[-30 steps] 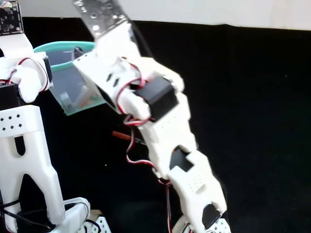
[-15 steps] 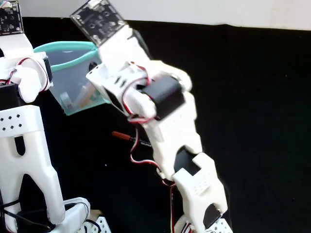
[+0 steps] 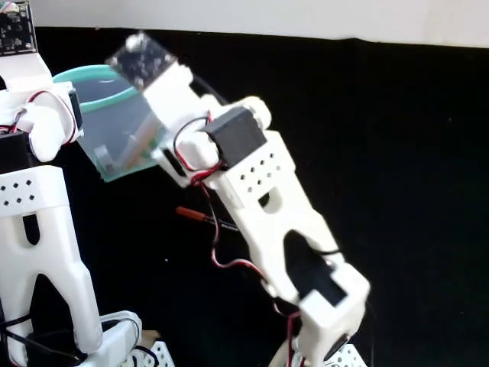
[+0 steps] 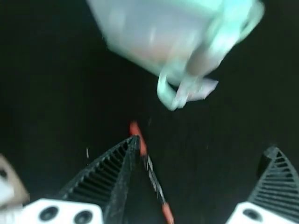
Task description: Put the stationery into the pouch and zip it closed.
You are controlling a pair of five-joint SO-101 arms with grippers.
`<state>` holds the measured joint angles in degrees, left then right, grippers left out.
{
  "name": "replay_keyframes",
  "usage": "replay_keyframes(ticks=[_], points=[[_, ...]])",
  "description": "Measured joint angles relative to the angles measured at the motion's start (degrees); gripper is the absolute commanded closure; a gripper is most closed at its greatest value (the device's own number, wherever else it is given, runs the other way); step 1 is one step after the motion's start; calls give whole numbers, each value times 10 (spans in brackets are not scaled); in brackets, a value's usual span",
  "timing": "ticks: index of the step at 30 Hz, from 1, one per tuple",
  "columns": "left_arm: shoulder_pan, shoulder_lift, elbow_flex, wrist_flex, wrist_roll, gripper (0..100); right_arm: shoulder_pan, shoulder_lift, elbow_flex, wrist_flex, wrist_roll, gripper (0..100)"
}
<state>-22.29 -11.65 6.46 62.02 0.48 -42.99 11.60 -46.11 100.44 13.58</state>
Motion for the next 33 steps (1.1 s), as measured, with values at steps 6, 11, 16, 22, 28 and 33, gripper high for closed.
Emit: replay_keyframes(ticks=[6,11,16,22,28,33], points=[[0,0,0,0,0,993,0,-40,184,0,47,619],[0,0,0,0,0,993,0,-40,285,-57,88,619],[0,0,0,0,0,993,0,-40,394,-147,108,619],[0,0,0,0,0,993,0,-41,495,-236,148,619],[0,0,0,0,0,993,0,-41,563,-309,211,619],[0,0,0,0,0,993,0,-41,594,-345,243,619]])
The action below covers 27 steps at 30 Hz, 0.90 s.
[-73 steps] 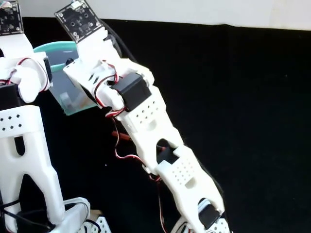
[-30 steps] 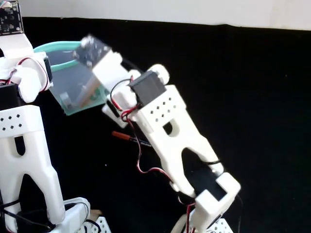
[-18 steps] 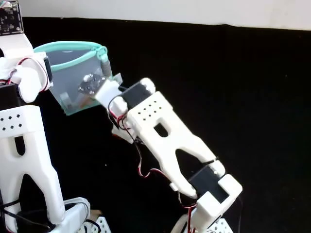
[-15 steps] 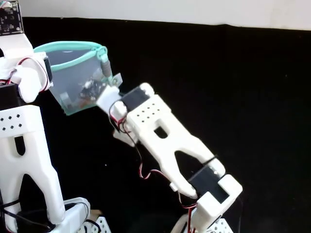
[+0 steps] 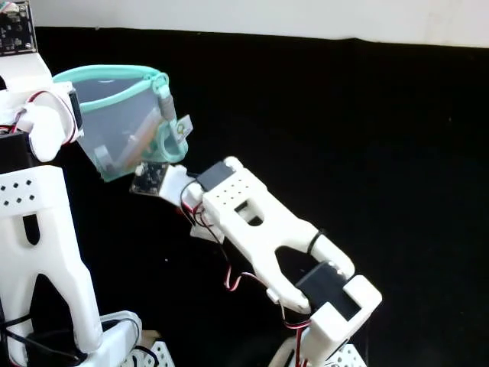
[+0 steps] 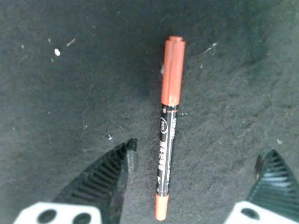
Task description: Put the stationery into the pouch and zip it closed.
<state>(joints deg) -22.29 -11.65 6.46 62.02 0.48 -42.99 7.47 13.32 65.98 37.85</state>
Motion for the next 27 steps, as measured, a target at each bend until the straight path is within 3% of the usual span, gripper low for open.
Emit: replay_keyframes(ticks=[10,16,27], points=[[0,0,0,0,0,993,0,58,30,-76,5,619],[0,0,0,0,0,993,0,120,-24,-77,5,636],[0,0,0,0,0,993,4,144,-54,-79,5,988]])
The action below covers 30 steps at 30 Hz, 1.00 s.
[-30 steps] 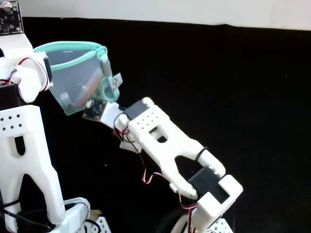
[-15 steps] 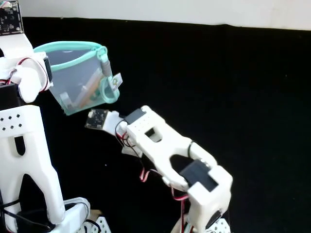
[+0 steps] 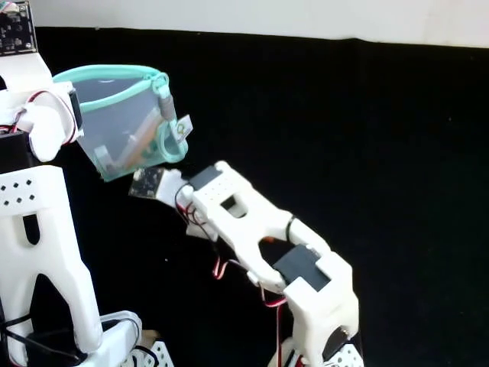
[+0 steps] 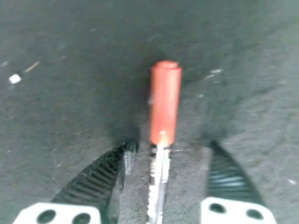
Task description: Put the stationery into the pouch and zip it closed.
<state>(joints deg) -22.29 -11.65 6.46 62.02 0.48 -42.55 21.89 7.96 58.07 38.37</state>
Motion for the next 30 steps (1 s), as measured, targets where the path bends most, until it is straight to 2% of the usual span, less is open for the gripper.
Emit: replay_keyframes(ticks=[10,19,24,30], points=[[0,0,0,0,0,993,0,1,-6,-5,-1,993],[0,0,0,0,0,993,11,-28,-7,64,-3,993],[0,0,0,0,0,993,45,-98,-7,69,-74,993],[0,0,0,0,0,993,76,-164,-7,81,-104,993]])
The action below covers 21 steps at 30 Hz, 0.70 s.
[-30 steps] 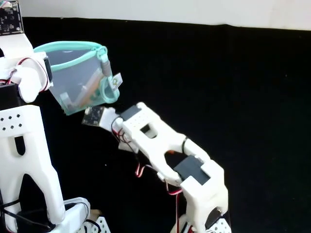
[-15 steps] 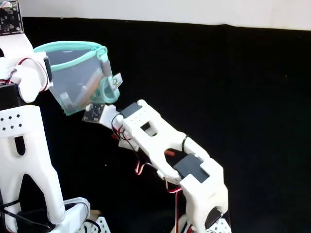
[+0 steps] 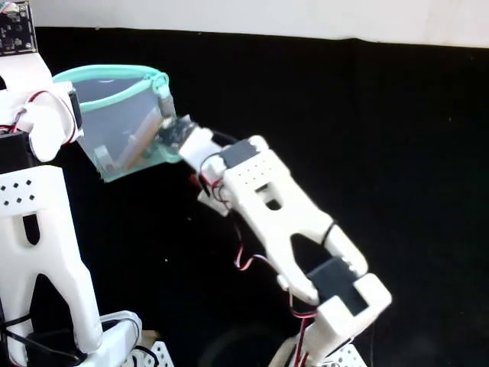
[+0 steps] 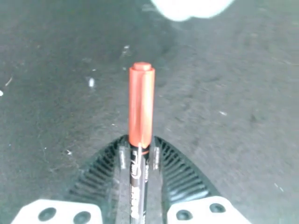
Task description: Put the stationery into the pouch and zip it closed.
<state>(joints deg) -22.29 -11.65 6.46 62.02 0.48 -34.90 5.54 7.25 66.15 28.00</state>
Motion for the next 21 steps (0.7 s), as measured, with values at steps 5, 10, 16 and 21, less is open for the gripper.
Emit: replay_keyframes(ticks=[5,10,16,21], points=[[0,0,0,0,0,993,18,-55,0,18,-4,993],[0,0,0,0,0,993,33,-113,0,19,-4,993],[0,0,0,0,0,993,33,-149,-28,19,-7,993],[0,0,0,0,0,993,33,-150,-114,-1,-61,993]])
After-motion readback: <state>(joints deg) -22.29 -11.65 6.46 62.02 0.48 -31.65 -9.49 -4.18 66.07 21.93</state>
